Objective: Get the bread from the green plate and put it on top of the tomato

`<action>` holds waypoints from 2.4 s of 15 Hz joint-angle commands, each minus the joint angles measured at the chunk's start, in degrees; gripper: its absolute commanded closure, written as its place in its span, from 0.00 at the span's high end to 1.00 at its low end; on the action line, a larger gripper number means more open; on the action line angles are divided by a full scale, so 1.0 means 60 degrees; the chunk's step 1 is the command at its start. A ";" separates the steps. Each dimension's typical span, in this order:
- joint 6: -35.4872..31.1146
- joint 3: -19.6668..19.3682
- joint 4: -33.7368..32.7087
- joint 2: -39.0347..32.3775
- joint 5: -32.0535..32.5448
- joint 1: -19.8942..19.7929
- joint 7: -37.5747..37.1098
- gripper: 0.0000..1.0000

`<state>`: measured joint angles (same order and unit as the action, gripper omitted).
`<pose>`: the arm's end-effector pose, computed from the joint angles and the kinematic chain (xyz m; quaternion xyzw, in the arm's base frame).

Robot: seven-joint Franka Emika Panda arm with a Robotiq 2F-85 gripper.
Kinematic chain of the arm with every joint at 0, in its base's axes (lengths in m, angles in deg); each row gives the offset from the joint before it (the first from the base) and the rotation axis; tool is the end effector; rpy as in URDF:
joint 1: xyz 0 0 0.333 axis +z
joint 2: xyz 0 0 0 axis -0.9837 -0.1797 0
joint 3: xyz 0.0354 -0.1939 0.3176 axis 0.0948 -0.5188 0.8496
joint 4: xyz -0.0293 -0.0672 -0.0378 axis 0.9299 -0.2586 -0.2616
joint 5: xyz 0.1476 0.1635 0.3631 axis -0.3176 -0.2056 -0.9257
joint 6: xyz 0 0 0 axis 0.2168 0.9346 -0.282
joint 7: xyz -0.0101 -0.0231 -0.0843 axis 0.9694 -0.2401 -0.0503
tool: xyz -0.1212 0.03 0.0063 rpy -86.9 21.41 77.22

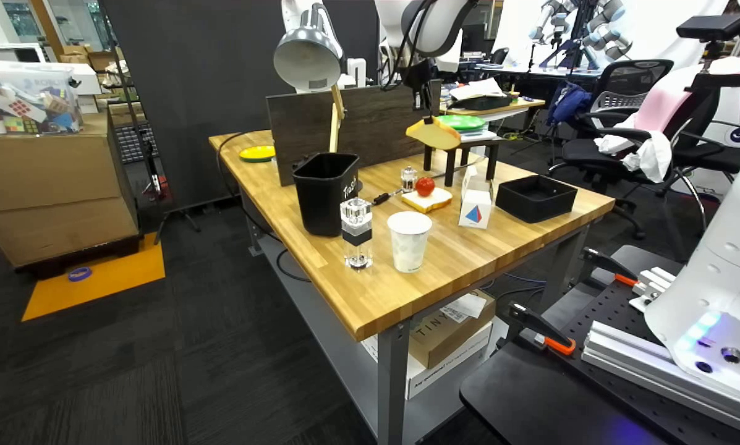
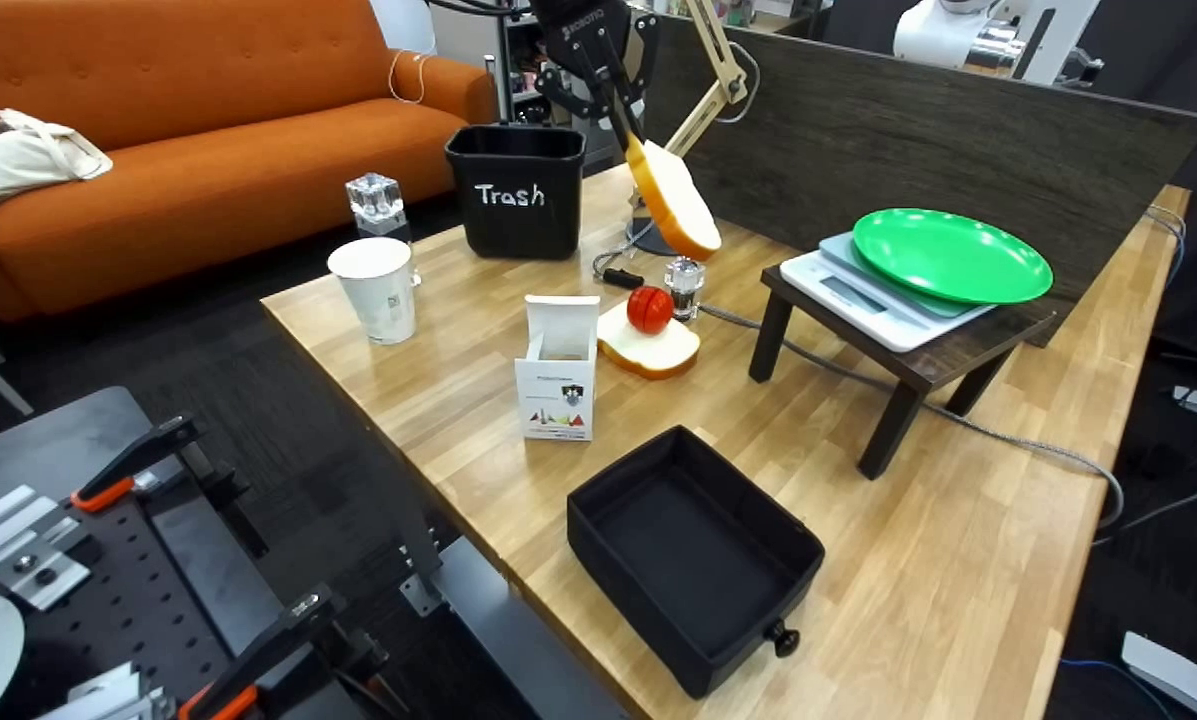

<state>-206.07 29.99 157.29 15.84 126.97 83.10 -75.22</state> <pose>0.6535 0.0147 0.3569 0.9124 0.3158 -0.0153 0.2598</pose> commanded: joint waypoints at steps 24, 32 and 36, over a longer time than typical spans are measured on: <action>0.0934 0.0403 -0.0602 -0.2234 0.2280 0.0976 -0.1148 0.03; 0.0859 0.0420 -0.0733 -0.2712 0.2270 0.0964 -0.1020 0.03; 0.0837 0.0469 -0.0703 -0.2768 0.2070 0.0876 -0.0883 0.03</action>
<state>-200.72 32.38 153.44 -0.28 139.48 89.18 -82.05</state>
